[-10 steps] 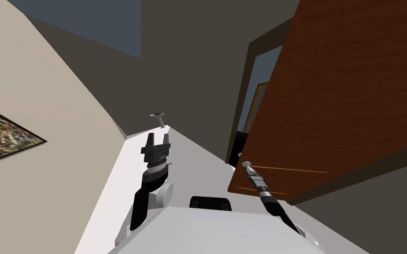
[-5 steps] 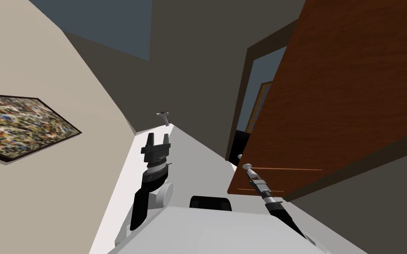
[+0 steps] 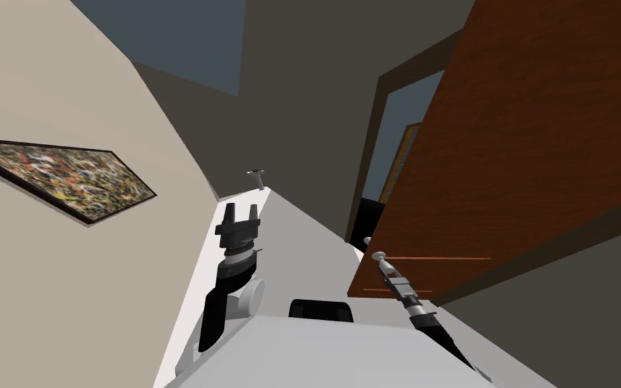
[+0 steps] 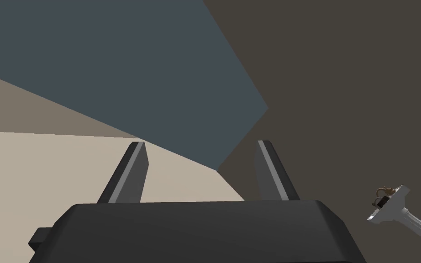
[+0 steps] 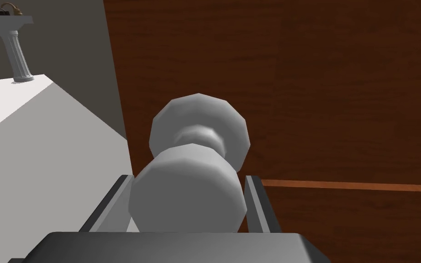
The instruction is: Pull the door open
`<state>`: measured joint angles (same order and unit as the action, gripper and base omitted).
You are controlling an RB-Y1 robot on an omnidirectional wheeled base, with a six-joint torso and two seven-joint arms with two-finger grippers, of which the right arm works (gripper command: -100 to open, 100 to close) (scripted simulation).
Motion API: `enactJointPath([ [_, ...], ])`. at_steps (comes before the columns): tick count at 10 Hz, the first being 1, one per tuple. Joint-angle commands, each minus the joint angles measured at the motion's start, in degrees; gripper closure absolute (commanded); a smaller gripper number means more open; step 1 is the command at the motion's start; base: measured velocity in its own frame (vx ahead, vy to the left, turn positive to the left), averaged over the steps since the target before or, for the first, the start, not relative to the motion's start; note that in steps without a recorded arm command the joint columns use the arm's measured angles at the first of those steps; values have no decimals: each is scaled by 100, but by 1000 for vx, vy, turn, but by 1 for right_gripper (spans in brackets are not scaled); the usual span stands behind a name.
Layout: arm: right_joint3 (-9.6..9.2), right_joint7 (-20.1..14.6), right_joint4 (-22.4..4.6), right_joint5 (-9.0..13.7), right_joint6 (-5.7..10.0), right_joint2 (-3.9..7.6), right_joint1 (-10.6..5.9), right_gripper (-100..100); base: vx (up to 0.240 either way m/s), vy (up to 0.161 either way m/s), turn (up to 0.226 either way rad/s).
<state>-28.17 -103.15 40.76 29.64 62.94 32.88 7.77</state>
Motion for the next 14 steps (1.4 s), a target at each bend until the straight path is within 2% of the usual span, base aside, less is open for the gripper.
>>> enactJointPath([
  [1, -64, -55, -51, -32, 120, 13, 30, 100, -230, -69, 138],
  [6, -190, -218, -194, -89, 415, 116, 77, 100, -212, -87, 145],
  [7, -194, -204, -253, -96, 383, 71, 40, 100, -80, -41, 35],
  [8, -242, -252, -321, -118, 470, 82, 49, 100, -135, -19, 161],
  [14, -348, -398, -514, -157, 747, 158, 46, 100, -197, -72, 143],
])
